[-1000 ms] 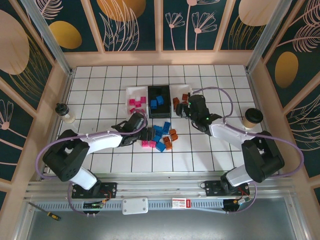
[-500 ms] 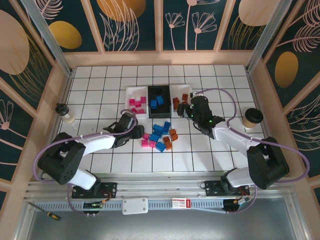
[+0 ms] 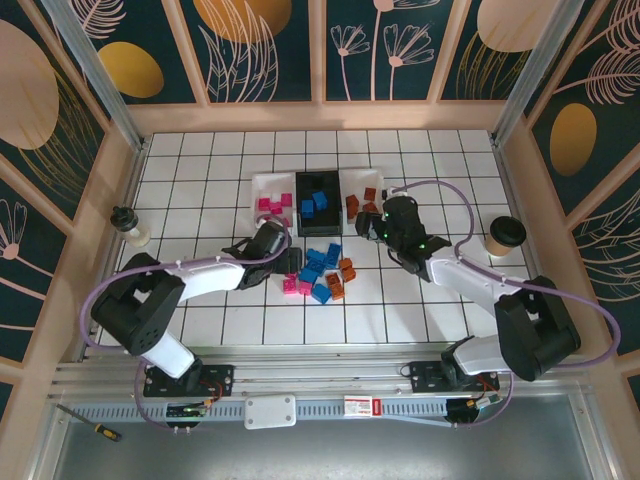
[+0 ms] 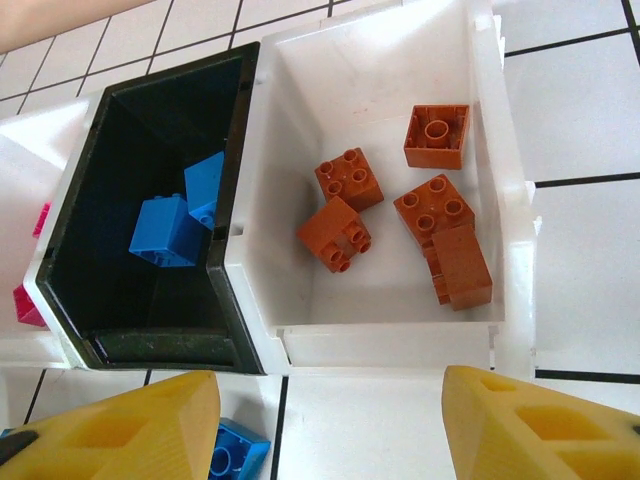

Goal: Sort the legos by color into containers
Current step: Pick up the lego from the center of the table, then place the lego in the container.

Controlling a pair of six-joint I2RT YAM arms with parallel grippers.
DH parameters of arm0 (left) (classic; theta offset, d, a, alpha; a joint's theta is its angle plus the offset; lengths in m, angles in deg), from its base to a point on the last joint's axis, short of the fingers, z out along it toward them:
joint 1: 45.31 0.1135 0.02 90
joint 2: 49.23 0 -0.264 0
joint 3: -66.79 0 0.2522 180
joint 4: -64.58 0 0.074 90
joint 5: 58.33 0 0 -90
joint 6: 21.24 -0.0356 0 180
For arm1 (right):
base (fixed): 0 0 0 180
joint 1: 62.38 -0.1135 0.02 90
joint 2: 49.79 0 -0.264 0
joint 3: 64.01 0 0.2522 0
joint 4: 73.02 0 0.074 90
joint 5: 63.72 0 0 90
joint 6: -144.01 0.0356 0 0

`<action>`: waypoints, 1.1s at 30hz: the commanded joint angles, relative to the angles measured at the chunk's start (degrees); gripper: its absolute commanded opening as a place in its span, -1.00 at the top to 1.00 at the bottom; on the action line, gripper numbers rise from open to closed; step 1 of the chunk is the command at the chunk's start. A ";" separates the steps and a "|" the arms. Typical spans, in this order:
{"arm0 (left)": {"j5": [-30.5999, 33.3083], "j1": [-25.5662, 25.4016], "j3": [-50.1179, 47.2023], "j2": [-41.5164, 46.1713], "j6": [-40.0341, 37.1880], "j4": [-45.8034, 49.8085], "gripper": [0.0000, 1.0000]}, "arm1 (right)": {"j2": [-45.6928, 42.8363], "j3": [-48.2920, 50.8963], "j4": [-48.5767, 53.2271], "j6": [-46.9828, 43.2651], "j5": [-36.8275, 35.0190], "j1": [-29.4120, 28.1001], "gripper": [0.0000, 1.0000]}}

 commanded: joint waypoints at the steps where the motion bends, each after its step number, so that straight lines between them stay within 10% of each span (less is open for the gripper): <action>1: 4.56 0.12 0.63 -1.97 -1.45 1.55 -0.66 | -2.86 1.05 -0.46 0.48 -1.15 -0.07 -0.22; 16: 1.26 0.12 -0.27 -2.04 -1.52 -0.61 0.22 | -4.54 1.85 -0.04 0.79 -2.17 -0.07 -0.22; 26: -0.41 -0.76 8.62 9.29 -1.28 5.93 0.33 | -8.87 6.83 -0.90 2.54 -1.96 -0.07 -0.23; 33: -1.59 -0.71 25.71 -2.58 -3.11 6.05 0.32 | -11.09 10.21 -0.38 3.64 -1.13 -0.07 -0.23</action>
